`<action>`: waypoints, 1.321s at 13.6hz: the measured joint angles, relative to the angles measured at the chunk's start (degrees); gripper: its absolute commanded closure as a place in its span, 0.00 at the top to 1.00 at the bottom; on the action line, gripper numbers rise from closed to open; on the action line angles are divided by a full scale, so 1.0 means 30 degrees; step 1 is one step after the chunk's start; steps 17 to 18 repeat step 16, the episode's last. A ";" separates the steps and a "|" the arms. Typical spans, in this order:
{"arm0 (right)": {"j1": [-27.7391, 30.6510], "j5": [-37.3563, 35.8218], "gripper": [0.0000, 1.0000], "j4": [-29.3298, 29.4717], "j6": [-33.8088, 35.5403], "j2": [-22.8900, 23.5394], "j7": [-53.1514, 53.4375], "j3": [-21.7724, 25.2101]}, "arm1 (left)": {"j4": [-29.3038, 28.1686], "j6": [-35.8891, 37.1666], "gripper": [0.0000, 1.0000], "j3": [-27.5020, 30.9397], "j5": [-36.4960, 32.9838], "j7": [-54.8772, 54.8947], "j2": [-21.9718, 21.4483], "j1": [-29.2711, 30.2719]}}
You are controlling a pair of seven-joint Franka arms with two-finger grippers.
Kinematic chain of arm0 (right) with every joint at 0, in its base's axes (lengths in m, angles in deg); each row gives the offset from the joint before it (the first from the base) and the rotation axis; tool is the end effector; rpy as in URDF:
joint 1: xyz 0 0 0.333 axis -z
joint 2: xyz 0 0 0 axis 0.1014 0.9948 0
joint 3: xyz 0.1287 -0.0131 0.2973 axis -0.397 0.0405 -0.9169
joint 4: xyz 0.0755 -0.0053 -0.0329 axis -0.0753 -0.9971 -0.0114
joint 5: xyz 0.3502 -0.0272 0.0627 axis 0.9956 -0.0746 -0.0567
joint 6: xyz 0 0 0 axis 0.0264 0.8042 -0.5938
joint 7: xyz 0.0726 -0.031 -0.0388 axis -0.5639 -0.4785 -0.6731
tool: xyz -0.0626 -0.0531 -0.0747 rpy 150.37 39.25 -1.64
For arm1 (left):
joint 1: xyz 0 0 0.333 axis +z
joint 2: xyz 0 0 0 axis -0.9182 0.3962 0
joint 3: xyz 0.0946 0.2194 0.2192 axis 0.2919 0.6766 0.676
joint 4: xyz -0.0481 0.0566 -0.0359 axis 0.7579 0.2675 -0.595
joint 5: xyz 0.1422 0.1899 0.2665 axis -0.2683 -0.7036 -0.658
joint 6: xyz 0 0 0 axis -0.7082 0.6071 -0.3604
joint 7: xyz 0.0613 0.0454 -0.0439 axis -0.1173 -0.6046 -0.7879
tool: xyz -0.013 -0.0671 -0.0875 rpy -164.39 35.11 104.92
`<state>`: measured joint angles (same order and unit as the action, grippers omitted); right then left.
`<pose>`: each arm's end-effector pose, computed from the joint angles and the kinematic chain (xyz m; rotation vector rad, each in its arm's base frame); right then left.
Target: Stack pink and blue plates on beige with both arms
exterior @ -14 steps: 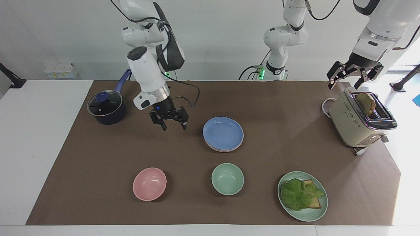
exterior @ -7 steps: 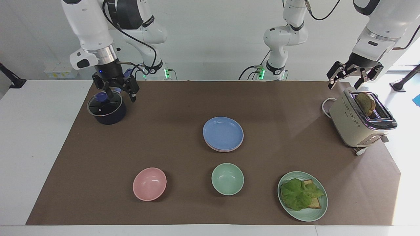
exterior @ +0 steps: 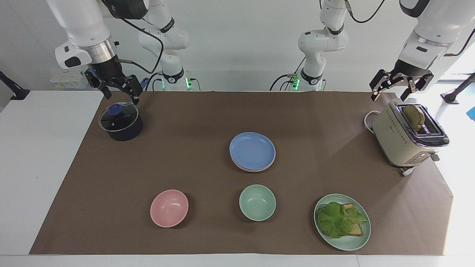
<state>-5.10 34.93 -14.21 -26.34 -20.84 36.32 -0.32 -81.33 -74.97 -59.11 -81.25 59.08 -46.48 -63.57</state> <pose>0.5282 0.0065 0.6457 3.0862 -0.3510 0.0220 0.5195 -0.0183 0.6645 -3.1317 0.1221 -0.0857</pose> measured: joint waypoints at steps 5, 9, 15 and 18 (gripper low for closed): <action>0.0177 0.0000 1.00 -0.0236 0.0780 -0.0193 -0.1142 0.0055 | 0.0000 0.0000 1.00 0.0000 0.0000 0.0000 0.0000 0.0003; 0.0148 0.0000 1.00 -0.0945 0.0803 -0.0653 -0.1142 -0.0059 | 0.0000 0.0001 1.00 -0.0001 0.0000 0.0001 0.0000 0.0004; 0.0143 0.0277 1.00 -0.1090 0.0772 -0.0739 -0.1142 -0.0155 | 0.0000 0.0001 1.00 -0.0002 0.0000 0.0002 0.0000 0.0005; 0.0143 0.0279 1.00 -0.1093 0.0764 -0.0739 -0.1142 -0.0155 | 0.0000 0.0001 1.00 -0.0002 0.0000 0.0002 0.0000 0.0005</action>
